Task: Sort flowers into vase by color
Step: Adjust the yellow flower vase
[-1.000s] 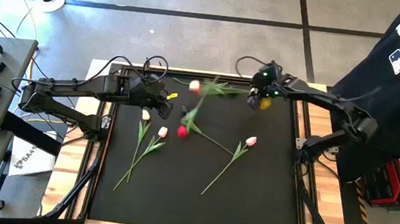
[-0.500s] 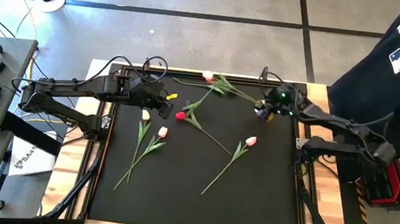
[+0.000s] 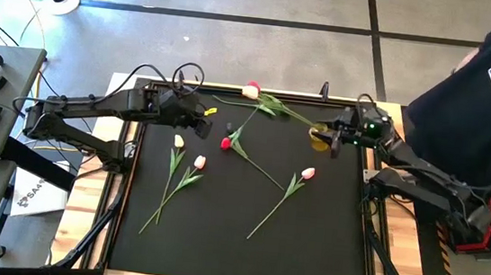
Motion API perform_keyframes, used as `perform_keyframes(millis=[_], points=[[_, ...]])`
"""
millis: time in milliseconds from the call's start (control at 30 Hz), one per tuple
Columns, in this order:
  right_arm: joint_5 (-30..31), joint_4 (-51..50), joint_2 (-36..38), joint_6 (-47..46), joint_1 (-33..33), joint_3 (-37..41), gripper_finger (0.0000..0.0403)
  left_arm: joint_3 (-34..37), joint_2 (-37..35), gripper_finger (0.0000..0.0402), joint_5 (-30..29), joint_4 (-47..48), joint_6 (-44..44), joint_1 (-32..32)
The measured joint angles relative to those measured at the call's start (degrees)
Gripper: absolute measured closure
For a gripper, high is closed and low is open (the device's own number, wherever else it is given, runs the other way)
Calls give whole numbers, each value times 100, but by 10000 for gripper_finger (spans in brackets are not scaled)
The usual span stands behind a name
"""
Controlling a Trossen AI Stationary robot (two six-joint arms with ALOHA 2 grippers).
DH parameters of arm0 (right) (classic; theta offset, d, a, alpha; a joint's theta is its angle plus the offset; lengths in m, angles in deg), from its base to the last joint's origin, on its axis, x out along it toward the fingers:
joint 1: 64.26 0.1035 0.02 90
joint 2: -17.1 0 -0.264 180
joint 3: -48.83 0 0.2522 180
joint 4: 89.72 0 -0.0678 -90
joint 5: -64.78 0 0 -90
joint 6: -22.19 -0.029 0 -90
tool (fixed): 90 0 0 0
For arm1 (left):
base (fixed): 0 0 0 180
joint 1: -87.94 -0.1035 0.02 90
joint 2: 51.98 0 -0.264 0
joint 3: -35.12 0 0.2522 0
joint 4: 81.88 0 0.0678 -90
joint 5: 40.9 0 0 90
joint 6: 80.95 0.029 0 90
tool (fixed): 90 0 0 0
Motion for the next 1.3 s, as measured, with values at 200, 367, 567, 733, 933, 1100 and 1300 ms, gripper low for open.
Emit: perform_keyframes(millis=[200,367,567,733,933,1100,1300], points=[[439,91,445,187,-2,0,226,0,4,236,0,-4,-1,-184],[788,806,426,135,-5,-2,226,4,93,236,2,-23,-14,-257],[779,1313,366,-63,-4,-4,226,4,334,236,212,-27,-100,-244],[419,2276,380,-425,-4,-4,226,4,588,236,536,-35,-210,-161],[392,2987,375,-845,-4,-6,226,4,854,236,693,-29,-248,-29],[979,2583,371,-934,-4,-11,226,4,967,236,702,-39,-253,-3],[1906,1978,369,-1175,-5,-11,226,2,968,236,666,-46,-247,-8]])
